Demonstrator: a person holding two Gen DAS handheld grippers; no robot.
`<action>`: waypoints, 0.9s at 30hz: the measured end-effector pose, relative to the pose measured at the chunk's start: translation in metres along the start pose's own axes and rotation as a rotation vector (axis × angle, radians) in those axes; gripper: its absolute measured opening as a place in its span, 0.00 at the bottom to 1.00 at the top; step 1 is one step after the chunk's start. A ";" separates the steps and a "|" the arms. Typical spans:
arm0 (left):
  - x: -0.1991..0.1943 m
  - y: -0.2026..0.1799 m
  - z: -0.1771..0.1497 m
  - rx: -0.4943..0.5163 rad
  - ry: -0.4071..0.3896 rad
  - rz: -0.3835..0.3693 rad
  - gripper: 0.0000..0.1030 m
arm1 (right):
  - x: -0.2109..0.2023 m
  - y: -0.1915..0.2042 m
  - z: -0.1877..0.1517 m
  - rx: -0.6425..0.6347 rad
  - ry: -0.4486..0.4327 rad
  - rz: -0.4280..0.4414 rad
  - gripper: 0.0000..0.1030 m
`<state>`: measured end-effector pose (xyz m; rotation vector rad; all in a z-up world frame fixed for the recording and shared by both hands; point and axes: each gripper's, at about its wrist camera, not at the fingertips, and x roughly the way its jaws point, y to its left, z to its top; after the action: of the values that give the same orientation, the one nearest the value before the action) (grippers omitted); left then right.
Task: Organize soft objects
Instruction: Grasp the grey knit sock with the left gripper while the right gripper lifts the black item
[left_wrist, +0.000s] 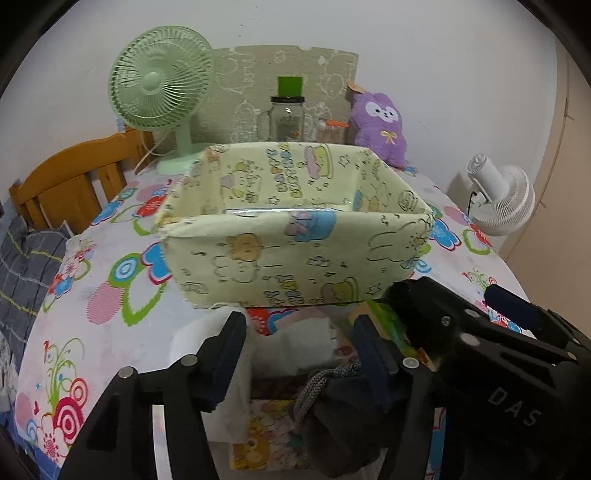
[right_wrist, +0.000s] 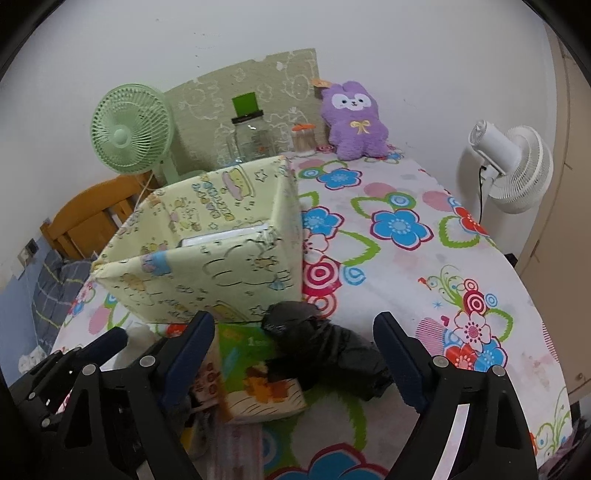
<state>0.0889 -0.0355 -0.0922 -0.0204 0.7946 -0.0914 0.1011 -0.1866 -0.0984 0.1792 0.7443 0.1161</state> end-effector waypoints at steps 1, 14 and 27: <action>0.003 -0.003 0.000 0.006 0.008 -0.002 0.62 | 0.004 -0.002 0.000 0.001 0.009 -0.003 0.86; 0.031 -0.016 -0.004 0.044 0.085 0.043 0.64 | 0.044 -0.008 -0.004 -0.016 0.111 -0.003 0.62; 0.010 -0.014 -0.004 0.029 0.045 0.008 0.70 | 0.019 -0.004 -0.002 -0.025 0.049 -0.017 0.28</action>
<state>0.0918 -0.0507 -0.1019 0.0122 0.8383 -0.0958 0.1139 -0.1868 -0.1138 0.1466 0.7931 0.1135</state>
